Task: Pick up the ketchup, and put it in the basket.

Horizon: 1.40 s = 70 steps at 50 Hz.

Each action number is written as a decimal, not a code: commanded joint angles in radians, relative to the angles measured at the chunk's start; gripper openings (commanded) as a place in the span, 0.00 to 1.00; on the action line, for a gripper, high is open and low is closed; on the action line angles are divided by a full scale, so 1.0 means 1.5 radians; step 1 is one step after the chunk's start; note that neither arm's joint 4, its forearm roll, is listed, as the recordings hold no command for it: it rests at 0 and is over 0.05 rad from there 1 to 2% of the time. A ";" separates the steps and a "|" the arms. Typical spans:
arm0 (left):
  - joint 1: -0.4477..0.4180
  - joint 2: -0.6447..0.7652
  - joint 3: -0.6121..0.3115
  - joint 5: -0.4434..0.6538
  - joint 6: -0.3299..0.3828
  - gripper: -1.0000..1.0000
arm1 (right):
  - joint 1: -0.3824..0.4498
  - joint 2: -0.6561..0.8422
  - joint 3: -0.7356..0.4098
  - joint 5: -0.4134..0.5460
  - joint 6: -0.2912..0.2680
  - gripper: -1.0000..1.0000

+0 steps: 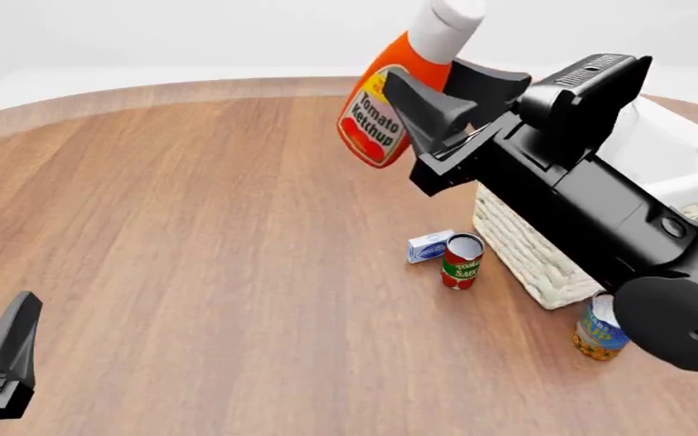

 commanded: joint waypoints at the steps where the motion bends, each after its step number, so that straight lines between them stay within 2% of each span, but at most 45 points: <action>1: 0.000 0.000 0.000 0.000 0.000 1.00 | -0.032 -0.028 0.007 0.002 0.010 0.00; 33: 0.000 0.000 0.000 0.000 0.000 1.00 | -0.160 -0.134 0.052 0.029 0.032 0.00; 37: 0.000 0.000 0.000 0.000 0.000 1.00 | -0.172 -0.149 0.057 0.037 0.032 0.00; 38: 0.000 0.000 0.000 0.000 0.000 1.00 | -0.185 -0.156 0.062 0.039 0.018 0.00; 40: 0.000 0.000 0.000 0.000 0.000 1.00 | -0.186 -0.163 0.066 0.040 0.027 0.00; 53: 0.000 0.000 0.000 0.000 0.000 1.00 | -0.217 -0.186 0.071 0.047 0.029 0.00; 63: 0.000 0.000 0.000 0.000 0.000 1.00 | -0.291 -0.235 0.083 0.070 0.041 0.00; 70: 0.000 0.000 0.000 0.000 0.000 1.00 | -0.338 -0.233 0.093 0.061 0.058 0.00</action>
